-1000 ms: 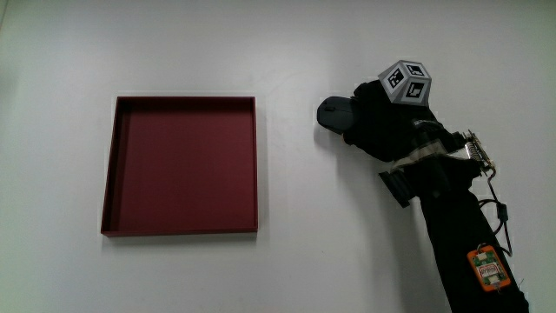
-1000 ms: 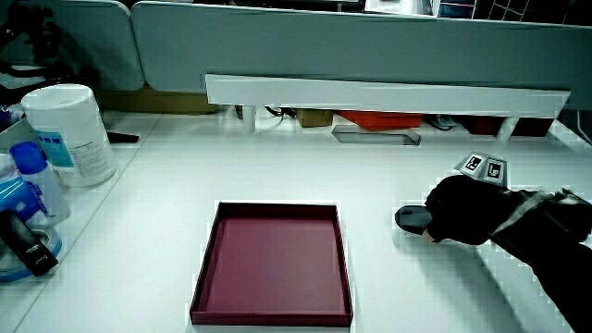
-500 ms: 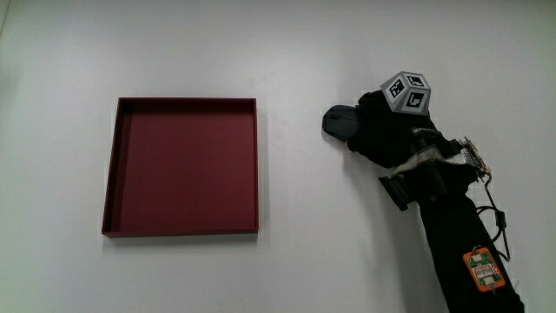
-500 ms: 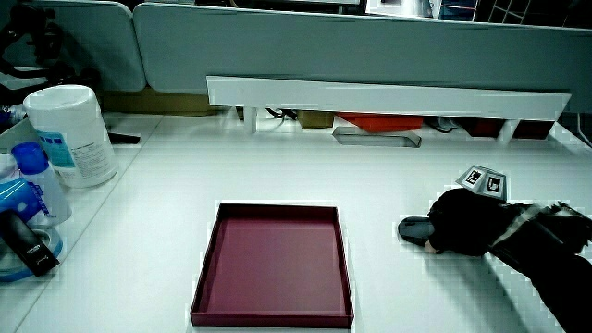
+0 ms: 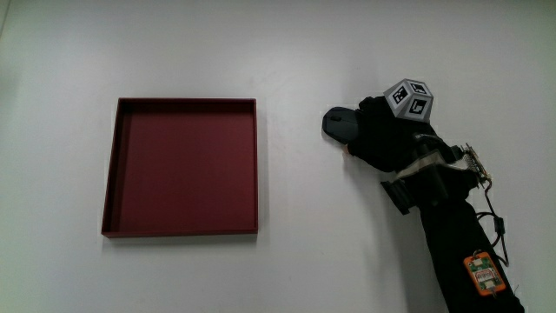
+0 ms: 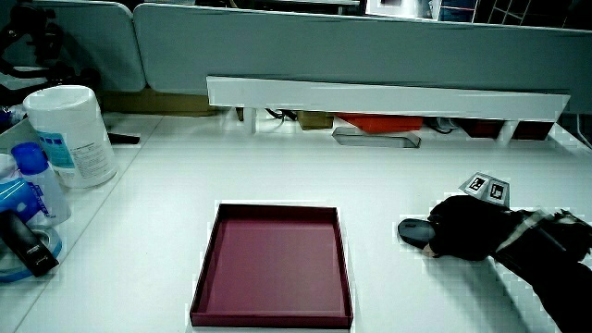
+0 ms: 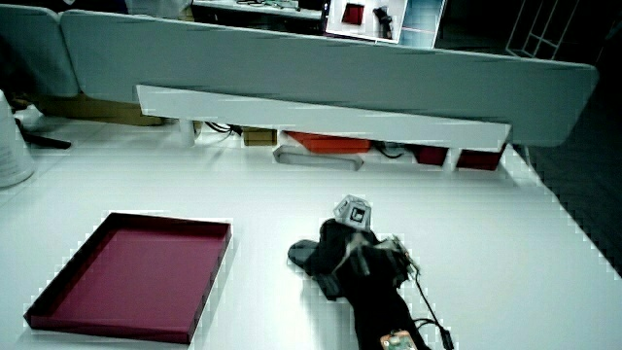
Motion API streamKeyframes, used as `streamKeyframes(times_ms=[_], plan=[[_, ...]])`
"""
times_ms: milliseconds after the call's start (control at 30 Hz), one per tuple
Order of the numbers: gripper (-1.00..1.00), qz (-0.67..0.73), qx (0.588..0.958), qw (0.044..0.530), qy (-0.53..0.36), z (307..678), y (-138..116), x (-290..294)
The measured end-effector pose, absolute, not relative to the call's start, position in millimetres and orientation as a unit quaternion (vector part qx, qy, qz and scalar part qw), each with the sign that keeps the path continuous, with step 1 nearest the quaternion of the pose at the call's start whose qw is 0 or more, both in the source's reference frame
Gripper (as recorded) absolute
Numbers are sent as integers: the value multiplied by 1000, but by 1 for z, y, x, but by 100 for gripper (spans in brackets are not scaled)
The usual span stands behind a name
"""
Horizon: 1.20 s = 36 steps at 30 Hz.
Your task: Place mouse on desk
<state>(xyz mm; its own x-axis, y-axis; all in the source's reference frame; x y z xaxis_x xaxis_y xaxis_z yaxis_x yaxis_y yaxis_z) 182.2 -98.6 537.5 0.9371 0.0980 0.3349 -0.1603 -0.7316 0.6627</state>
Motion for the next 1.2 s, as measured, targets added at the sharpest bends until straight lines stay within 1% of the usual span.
streamKeyframes(times_ms=[167,300,433,500,600,667,733,800,833,867,900,933,967,1000,1100,1167,1200], plan=[[-76,182,913,363,-22,531,-97,183],[-100,186,915,354,-52,505,-95,171],[-100,176,915,344,-113,471,-84,143],[-100,167,919,325,-146,451,-75,126],[-100,190,899,338,-206,418,-56,98],[-100,188,890,336,-244,402,-42,81],[-100,208,864,366,-276,396,-30,69],[-100,225,843,380,-308,385,-17,59],[-100,209,846,366,-327,384,-11,55],[-100,232,831,377,-337,367,-5,49],[-100,203,844,339,-363,362,1,46],[-100,209,834,350,-373,360,8,44],[-100,208,829,342,-390,351,15,40],[-100,221,820,345,-400,337,20,36],[-100,232,798,350,-433,326,36,29],[-100,235,785,363,-444,328,44,28],[-100,228,785,365,-445,329,46,27]])
